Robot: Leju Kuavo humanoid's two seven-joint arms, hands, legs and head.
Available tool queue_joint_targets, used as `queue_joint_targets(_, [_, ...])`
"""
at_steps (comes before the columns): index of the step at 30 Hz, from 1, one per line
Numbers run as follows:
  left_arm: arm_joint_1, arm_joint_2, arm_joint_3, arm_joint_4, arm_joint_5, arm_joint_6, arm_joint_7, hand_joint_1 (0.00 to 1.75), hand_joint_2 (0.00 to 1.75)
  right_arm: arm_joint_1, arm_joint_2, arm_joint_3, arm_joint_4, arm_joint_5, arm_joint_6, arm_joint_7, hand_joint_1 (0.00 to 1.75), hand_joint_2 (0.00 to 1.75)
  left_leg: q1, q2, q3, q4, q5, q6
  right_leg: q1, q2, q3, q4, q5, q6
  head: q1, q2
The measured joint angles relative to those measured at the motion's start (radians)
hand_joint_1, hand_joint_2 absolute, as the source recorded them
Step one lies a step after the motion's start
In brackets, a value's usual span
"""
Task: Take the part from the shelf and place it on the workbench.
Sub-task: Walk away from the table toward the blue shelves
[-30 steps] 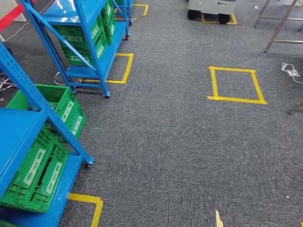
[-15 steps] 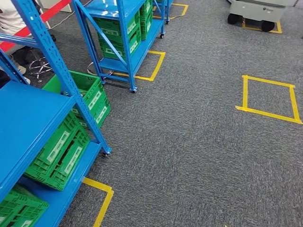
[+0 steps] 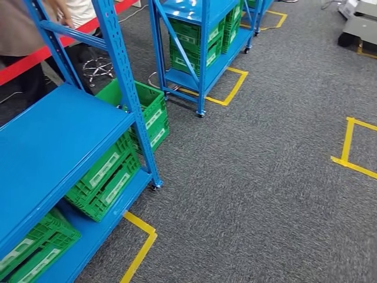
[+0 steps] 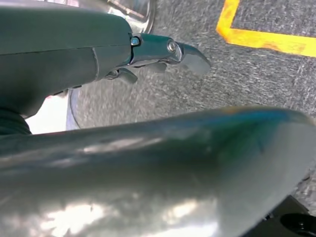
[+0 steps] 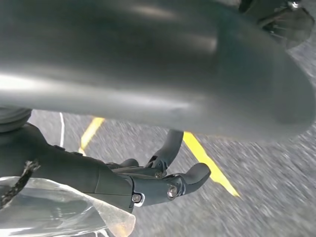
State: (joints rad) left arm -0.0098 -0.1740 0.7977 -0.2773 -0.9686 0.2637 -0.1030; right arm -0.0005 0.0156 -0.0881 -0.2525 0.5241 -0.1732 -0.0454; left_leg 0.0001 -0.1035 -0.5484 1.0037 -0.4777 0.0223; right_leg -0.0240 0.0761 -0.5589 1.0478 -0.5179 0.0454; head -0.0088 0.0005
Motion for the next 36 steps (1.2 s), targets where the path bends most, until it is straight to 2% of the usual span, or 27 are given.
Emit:
queue_joint_targets(1, [-0.001, 0.000, 0.000, 0.001, 0.001, 0.001, 0.000, 0.00, 0.00, 0.000, 0.003, 0.000, 0.000, -0.001, -0.009, 0.003, 0.00, 0.00, 0.001, -0.012, -0.004, 0.002, -0.001, -0.006, -0.002, 0.021, 0.014, -0.030, 0.006, -0.002, 0.000, 0.000])
queue_joint_targets(2, [-0.002, 0.001, 0.000, 0.001, 0.002, 0.001, 0.000, 0.00, 0.00, 0.000, 0.007, 0.001, 0.000, -0.001, -0.015, 0.006, 0.00, 0.00, 0.002, -0.024, -0.008, 0.004, 0.001, -0.012, -0.001, 0.029, 0.020, -0.036, 0.000, -0.005, -0.001, 0.000])
queue_joint_targets(4, [-0.001, 0.002, 0.000, 0.004, 0.003, 0.002, 0.000, 0.00, 0.00, 0.000, 0.014, 0.001, 0.000, -0.001, -0.018, 0.011, 0.00, 0.00, 0.007, -0.042, -0.016, 0.006, 0.001, -0.024, 0.001, 0.005, 0.024, -0.040, 0.001, -0.016, 0.000, 0.000])
queue_joint_targets(5, [-0.001, 0.003, 0.000, 0.006, 0.004, 0.002, 0.000, 0.00, 0.00, 0.000, 0.017, 0.002, 0.000, -0.001, -0.019, 0.012, 0.00, 0.00, 0.007, -0.028, -0.022, 0.018, -0.007, -0.029, 0.001, -0.009, 0.027, -0.042, 0.001, -0.023, -0.003, 0.000])
queue_joint_targets(6, [-0.001, 0.004, 0.000, 0.008, 0.004, 0.002, 0.000, 0.00, 0.00, 0.001, 0.019, 0.002, 0.000, -0.001, -0.020, 0.011, 0.00, 0.00, 0.005, -0.002, -0.037, 0.047, -0.026, -0.033, 0.001, -0.026, 0.030, -0.045, 0.002, -0.029, -0.006, 0.000])
queue_joint_targets(8, [-0.005, 0.005, 0.000, 0.010, 0.005, 0.003, 0.000, 0.00, 0.00, 0.004, 0.021, 0.002, 0.000, -0.001, -0.021, 0.012, 0.00, 0.00, 0.003, 0.067, -0.092, 0.165, -0.088, -0.040, 0.006, -0.061, 0.034, -0.047, -0.002, -0.039, -0.013, 0.000])
queue_joint_targets(9, [-0.007, 0.005, 0.000, 0.010, 0.005, 0.003, 0.000, 0.00, 0.00, 0.005, 0.021, 0.002, 0.000, -0.001, -0.020, 0.013, 0.00, 0.00, 0.003, 0.084, -0.124, 0.232, -0.115, -0.041, 0.009, -0.079, 0.036, -0.047, -0.004, -0.043, -0.014, 0.000])
queue_joint_targets(10, [-0.008, 0.005, 0.000, 0.011, 0.005, 0.004, 0.000, 0.00, 0.00, 0.006, 0.021, 0.002, 0.000, 0.000, -0.019, 0.015, 0.00, 0.00, 0.004, 0.092, -0.147, 0.279, -0.127, -0.042, 0.011, -0.096, 0.038, -0.047, -0.007, -0.045, -0.014, 0.000])
queue_joint_targets(11, [-0.008, 0.006, 0.000, 0.012, 0.005, 0.004, 0.001, 0.00, 0.00, 0.006, 0.021, 0.002, 0.000, 0.000, -0.018, 0.016, 0.00, 0.00, 0.003, 0.095, -0.152, 0.290, -0.119, -0.040, 0.014, -0.112, 0.040, -0.047, -0.010, -0.046, -0.014, 0.000])
queue_joint_targets(12, [-0.007, 0.006, 0.000, 0.014, 0.005, 0.005, 0.001, 0.00, 0.00, 0.004, 0.021, 0.002, 0.000, 0.000, -0.017, 0.016, 0.00, 0.00, 0.003, 0.099, -0.136, 0.260, -0.092, -0.037, 0.016, -0.126, 0.044, -0.047, -0.013, -0.047, -0.014, 0.000])
queue_joint_targets(13, [-0.006, 0.008, 0.000, 0.015, 0.005, 0.005, 0.002, 0.00, 0.00, 0.003, 0.022, 0.003, -0.001, 0.001, -0.016, 0.017, 0.00, 0.00, 0.000, 0.107, -0.104, 0.198, -0.054, -0.031, 0.018, -0.139, 0.049, -0.047, -0.016, -0.047, -0.014, 0.000])
queue_joint_targets(14, [-0.006, 0.011, 0.000, 0.017, 0.004, 0.002, 0.003, 0.00, 0.00, 0.002, 0.023, 0.004, -0.001, 0.001, -0.015, 0.018, 0.00, 0.00, -0.005, 0.129, -0.067, 0.128, -0.024, -0.022, 0.020, -0.151, 0.053, -0.047, -0.019, -0.046, -0.014, 0.000])
queue_joint_targets(15, [-0.009, 0.015, -0.001, 0.019, 0.002, -0.003, 0.003, 0.00, 0.00, 0.001, 0.024, 0.005, -0.001, 0.002, -0.014, 0.018, 0.00, 0.00, -0.011, 0.151, -0.036, 0.067, -0.006, -0.014, 0.023, -0.162, 0.055, -0.047, -0.024, -0.043, -0.014, 0.000])
queue_joint_targets(16, [-0.011, 0.022, -0.002, 0.022, -0.001, -0.011, 0.001, 0.00, 0.00, 0.000, 0.025, 0.007, -0.001, 0.002, -0.013, 0.019, 0.00, 0.00, -0.017, 0.169, -0.018, 0.030, 0.000, -0.007, 0.025, -0.173, 0.056, -0.047, -0.028, -0.039, -0.014, 0.000])
queue_joint_targets(17, [-0.013, 0.030, -0.003, 0.025, -0.004, -0.021, -0.001, 0.00, 0.00, -0.001, 0.026, 0.008, -0.001, 0.003, -0.013, 0.019, 0.00, 0.00, -0.021, 0.178, -0.012, 0.015, -0.003, -0.002, 0.027, -0.185, 0.058, -0.048, -0.031, -0.036, -0.014, 0.000])
queue_joint_targets(20, [-0.009, 0.047, -0.007, 0.036, -0.008, -0.035, -0.008, 0.00, 0.00, -0.007, 0.028, 0.012, -0.002, 0.004, -0.012, 0.021, 0.00, 0.00, -0.020, 0.155, -0.012, 0.002, 0.001, 0.006, 0.028, -0.211, 0.068, -0.052, -0.035, -0.027, -0.017, 0.000])
queue_joint_targets(21, [-0.007, 0.051, -0.007, 0.039, -0.008, -0.036, -0.008, 0.00, 0.00, -0.008, 0.029, 0.013, -0.004, 0.004, -0.012, 0.021, 0.00, 0.00, -0.016, 0.147, -0.008, -0.006, 0.005, 0.010, 0.028, -0.201, 0.067, -0.047, -0.042, -0.024, -0.015, 0.000])
queue_joint_targets(24, [-0.007, 0.060, -0.009, 0.044, -0.009, -0.036, -0.009, 0.00, 0.00, -0.009, 0.029, 0.017, -0.006, 0.005, -0.014, 0.021, 0.00, 0.00, -0.008, 0.128, 0.001, -0.021, 0.015, 0.019, 0.024, -0.133, 0.044, 0.002, -0.076, -0.016, -0.007, 0.000])
queue_joint_targets(25, [-0.007, 0.060, -0.009, 0.044, -0.009, -0.036, -0.010, 0.00, 0.00, -0.009, 0.029, 0.017, -0.006, 0.005, -0.014, 0.021, 0.00, 0.00, -0.008, 0.127, 0.000, -0.021, 0.015, 0.020, 0.023, -0.123, 0.039, 0.013, -0.082, -0.015, -0.006, 0.000])
queue_joint_targets(28, [-0.009, 0.061, -0.009, 0.044, -0.009, -0.036, -0.010, 0.00, 0.00, -0.009, 0.029, 0.017, -0.006, 0.005, -0.014, 0.021, 0.00, 0.00, -0.007, 0.123, -0.001, -0.021, 0.015, 0.020, 0.022, -0.117, 0.029, 0.033, -0.091, -0.014, -0.007, 0.000])
queue_joint_targets(29, [-0.010, 0.062, -0.009, 0.045, -0.009, -0.036, -0.010, 0.00, 0.00, -0.008, 0.029, 0.018, -0.006, 0.005, -0.014, 0.021, 0.00, 0.00, -0.007, 0.118, -0.002, -0.021, 0.016, 0.021, 0.021, -0.108, 0.014, 0.062, -0.104, -0.012, -0.006, 0.000])
queue_joint_targets(30, [-0.012, 0.063, -0.009, 0.047, -0.007, -0.033, -0.010, 0.00, 0.00, -0.006, 0.029, 0.019, -0.006, 0.005, -0.013, 0.022, 0.00, 0.00, -0.005, 0.099, -0.002, -0.020, 0.015, 0.020, 0.017, -0.097, -0.021, 0.119, -0.114, -0.007, -0.006, 0.000])
queue_joint_targets(31, [-0.013, 0.063, -0.010, 0.050, -0.004, -0.025, -0.012, 0.00, 0.00, -0.004, 0.029, 0.021, -0.006, 0.005, -0.014, 0.023, 0.00, 0.00, -0.001, 0.073, 0.000, -0.018, 0.014, 0.017, 0.011, -0.081, -0.034, 0.126, -0.094, 0.001, -0.006, 0.000])
queue_joint_targets(33, [-0.014, 0.060, -0.010, 0.056, 0.002, -0.004, -0.014, 0.00, 0.00, 0.001, 0.029, 0.025, -0.006, 0.006, -0.014, 0.025, 0.00, 0.00, 0.005, 0.020, 0.000, -0.007, 0.006, 0.003, -0.006, -0.029, -0.024, 0.058, -0.030, 0.017, -0.002, 0.000])
queue_joint_targets(34, [-0.015, 0.059, -0.010, 0.057, 0.004, 0.005, -0.015, 0.00, 0.00, 0.001, 0.029, 0.027, -0.006, 0.006, -0.015, 0.025, 0.00, 0.00, 0.007, 0.003, -0.003, -0.001, 0.003, -0.006, -0.011, -0.007, 0.007, -0.008, -0.002, 0.018, -0.001, 0.000])
queue_joint_targets(35, [-0.016, 0.058, -0.010, 0.058, 0.005, 0.009, -0.015, 0.00, 0.00, 0.000, 0.029, 0.027, -0.006, 0.006, -0.015, 0.024, 0.00, 0.00, 0.007, -0.008, -0.008, 0.003, 0.003, -0.014, -0.013, 0.007, 0.018, -0.028, -0.002, 0.014, 0.001, 0.000])
queue_joint_targets(36, [-0.016, 0.058, -0.010, 0.060, 0.005, 0.012, -0.015, 0.00, 0.00, 0.000, 0.029, 0.028, -0.006, 0.006, -0.015, 0.024, 0.00, 0.00, 0.008, -0.019, -0.014, 0.005, 0.004, -0.021, -0.010, 0.005, 0.022, -0.032, -0.007, 0.007, 0.002, 0.000])
